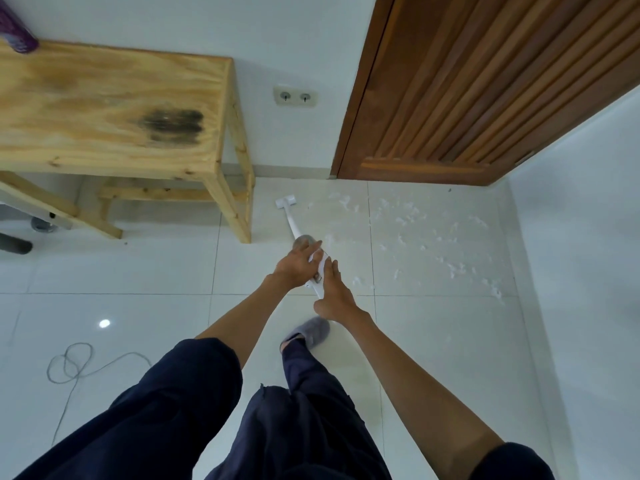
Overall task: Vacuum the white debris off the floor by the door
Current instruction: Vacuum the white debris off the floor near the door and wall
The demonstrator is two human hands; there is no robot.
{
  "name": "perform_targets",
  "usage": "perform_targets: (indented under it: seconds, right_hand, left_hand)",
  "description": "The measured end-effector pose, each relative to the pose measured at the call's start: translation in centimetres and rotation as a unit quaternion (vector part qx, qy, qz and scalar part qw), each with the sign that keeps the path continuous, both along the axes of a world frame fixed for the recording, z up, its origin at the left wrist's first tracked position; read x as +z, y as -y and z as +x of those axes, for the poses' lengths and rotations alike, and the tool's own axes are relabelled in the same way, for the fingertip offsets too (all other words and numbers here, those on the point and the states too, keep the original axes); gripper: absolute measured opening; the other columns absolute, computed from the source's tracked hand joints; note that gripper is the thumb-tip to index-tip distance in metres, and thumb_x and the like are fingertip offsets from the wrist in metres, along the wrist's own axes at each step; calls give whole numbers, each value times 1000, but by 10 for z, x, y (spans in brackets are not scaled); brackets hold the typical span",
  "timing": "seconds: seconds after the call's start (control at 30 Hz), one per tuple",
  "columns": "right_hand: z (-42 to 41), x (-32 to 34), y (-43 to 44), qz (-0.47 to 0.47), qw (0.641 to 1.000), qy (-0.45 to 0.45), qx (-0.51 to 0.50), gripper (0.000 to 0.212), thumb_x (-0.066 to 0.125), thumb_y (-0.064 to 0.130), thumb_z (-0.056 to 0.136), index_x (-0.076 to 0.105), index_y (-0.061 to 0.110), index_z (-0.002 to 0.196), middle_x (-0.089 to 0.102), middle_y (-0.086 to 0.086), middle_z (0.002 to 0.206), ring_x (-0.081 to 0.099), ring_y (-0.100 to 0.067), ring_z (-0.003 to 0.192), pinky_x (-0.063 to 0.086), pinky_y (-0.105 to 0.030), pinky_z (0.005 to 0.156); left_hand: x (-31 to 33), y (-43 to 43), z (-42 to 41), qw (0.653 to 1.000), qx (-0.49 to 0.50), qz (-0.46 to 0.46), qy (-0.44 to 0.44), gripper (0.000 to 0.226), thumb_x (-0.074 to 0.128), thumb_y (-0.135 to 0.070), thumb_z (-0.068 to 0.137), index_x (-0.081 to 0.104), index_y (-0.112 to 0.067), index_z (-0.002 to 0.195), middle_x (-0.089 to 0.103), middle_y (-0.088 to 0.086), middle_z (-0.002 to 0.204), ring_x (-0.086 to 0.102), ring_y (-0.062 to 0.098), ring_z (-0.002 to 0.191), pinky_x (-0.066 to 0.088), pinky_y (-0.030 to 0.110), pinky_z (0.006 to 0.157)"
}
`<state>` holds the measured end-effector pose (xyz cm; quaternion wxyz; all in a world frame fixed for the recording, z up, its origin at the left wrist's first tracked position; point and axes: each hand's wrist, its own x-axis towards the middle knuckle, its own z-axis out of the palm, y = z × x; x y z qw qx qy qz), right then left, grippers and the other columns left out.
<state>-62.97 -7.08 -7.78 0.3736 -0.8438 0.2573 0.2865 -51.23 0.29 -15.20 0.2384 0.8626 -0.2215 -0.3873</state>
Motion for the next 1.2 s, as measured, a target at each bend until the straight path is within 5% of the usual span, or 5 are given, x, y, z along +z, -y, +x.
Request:
perform_targets:
  seconds: [0.2,0.33,0.43,0.5,1.2]
  right_hand:
    - [-80,-1,-35,-22,999,2,28,102,62,4,86,-14,11,154,-17,-7,163,42,-41,132,46,-42,100]
    - [-131,1,-58,-65,995,10,73,98,62,8,89,-10,5,154,-14,-14,162,34,-40,139,44,-40,102]
    - [-162,-2,-73,-122,985,9,125,94,60,4,89,-9,4,154,-12,-17,162,18,-37,147,41,-38,108]
    - [-182,-4,-82,-145,978,11,150,93,58,2,88,-7,5,154,-12,-18,162,9,-34,150,37,-38,113]
    - [-335,46,-67,-34,997,-63,31,101,59,3,85,-13,17,155,-9,-3,163,53,-34,116,44,-31,78]
  left_hand:
    - [5,-41,-79,1000,-3,-7,-16,62,30,-60,101,48,-24,149,36,2,161,35,23,147,37,49,116]
    - [-38,-70,-112,993,-96,-66,2,39,75,-18,81,60,-2,114,69,21,117,70,40,102,63,43,61]
    - [-16,-84,-150,998,-64,-19,-13,49,49,-24,103,40,-10,148,32,16,159,36,37,143,40,57,111]
    - [-10,-94,-173,999,-29,-18,-21,50,36,-32,107,35,-19,155,22,5,166,24,29,151,24,49,122]
    - [22,-65,-338,989,88,-44,-111,50,43,-32,105,43,-8,150,36,11,159,33,30,147,27,43,121]
